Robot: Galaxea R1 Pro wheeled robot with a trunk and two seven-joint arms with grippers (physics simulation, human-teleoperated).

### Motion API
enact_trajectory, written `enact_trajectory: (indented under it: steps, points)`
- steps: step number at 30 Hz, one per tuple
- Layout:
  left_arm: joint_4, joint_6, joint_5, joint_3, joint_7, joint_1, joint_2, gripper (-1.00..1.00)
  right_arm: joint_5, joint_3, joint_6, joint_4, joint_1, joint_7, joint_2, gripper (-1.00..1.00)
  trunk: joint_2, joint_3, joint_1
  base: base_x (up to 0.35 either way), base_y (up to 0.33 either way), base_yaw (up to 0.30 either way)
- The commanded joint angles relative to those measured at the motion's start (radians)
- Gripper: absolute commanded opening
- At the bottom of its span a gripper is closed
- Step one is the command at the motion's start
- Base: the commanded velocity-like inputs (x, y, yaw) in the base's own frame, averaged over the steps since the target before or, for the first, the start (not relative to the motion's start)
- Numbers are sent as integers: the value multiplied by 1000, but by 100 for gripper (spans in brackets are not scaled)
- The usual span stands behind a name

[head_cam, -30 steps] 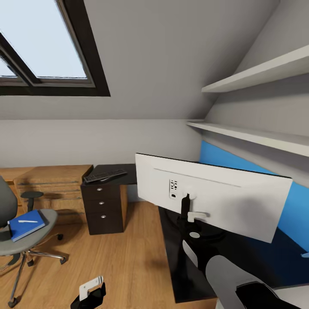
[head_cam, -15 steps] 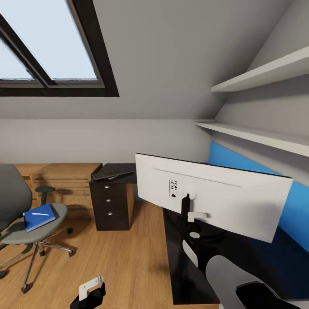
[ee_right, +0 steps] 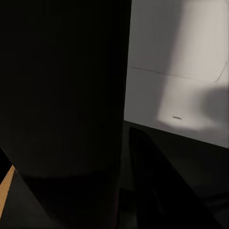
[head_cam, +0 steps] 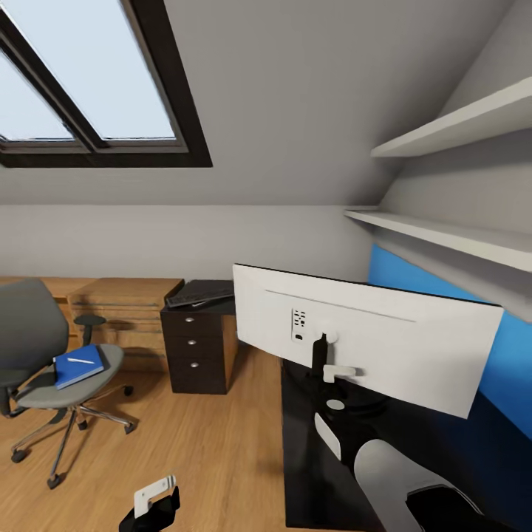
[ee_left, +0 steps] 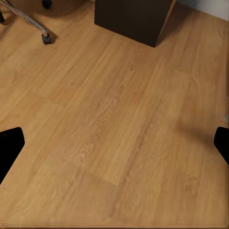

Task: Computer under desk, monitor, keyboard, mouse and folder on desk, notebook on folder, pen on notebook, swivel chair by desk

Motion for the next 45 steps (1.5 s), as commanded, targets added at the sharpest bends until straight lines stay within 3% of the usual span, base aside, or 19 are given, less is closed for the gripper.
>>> enact_trajectory:
  steps: [1,9,45]
  points:
    - [0,-3,6,-2,4,-1,0,100,-12,12,-5,1,-1,-9,-1,-100,-1,-1,0,0,-302,11]
    - [0,-3,6,-2,4,-1,0,100,-12,12,-5,0,-1,-8,-1,-100,-1,-1,0,-61,-266,3]
    - [0,-3,7,-2,4,-1,1,100,-10,12,-5,4,-1,-9,-1,-100,-1,-1,0,-28,-72,0]
